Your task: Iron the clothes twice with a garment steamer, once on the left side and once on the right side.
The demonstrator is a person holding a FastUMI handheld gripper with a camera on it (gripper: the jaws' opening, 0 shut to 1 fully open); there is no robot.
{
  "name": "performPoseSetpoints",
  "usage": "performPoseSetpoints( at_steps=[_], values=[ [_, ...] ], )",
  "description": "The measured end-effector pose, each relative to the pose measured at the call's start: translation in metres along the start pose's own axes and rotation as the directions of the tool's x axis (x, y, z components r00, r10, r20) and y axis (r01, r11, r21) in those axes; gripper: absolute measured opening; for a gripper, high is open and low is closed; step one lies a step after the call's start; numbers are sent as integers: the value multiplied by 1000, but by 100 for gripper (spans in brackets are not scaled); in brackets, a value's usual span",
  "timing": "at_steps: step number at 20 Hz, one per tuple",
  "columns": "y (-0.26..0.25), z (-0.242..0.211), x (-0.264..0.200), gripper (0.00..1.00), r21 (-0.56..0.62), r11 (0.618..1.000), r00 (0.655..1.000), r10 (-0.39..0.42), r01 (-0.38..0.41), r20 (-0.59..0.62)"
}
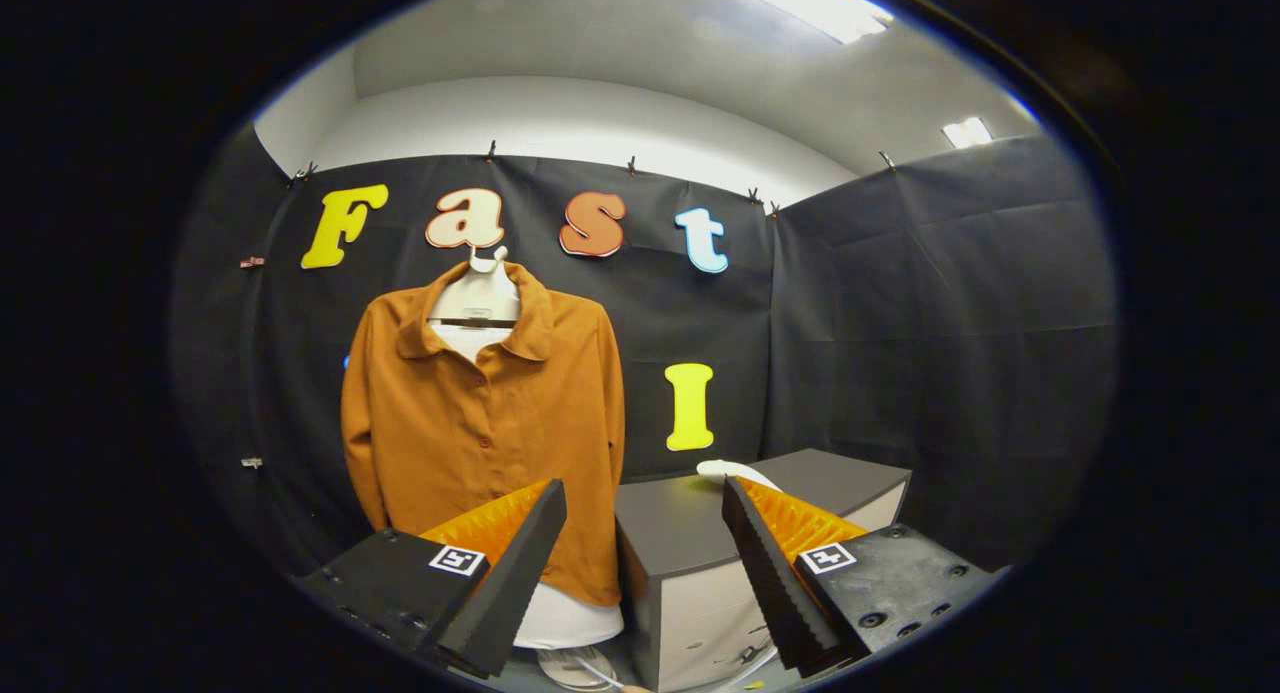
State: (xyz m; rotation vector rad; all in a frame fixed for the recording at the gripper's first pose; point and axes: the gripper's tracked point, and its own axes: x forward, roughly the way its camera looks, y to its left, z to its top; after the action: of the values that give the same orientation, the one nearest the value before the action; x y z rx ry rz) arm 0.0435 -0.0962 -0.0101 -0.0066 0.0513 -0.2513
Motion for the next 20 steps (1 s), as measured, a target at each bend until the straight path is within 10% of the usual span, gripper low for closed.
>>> performPoseSetpoints(
  at_steps=[20],
  values=[
    [-150,-107,233,99,29,999,959,51,-45,-278]
  ],
)
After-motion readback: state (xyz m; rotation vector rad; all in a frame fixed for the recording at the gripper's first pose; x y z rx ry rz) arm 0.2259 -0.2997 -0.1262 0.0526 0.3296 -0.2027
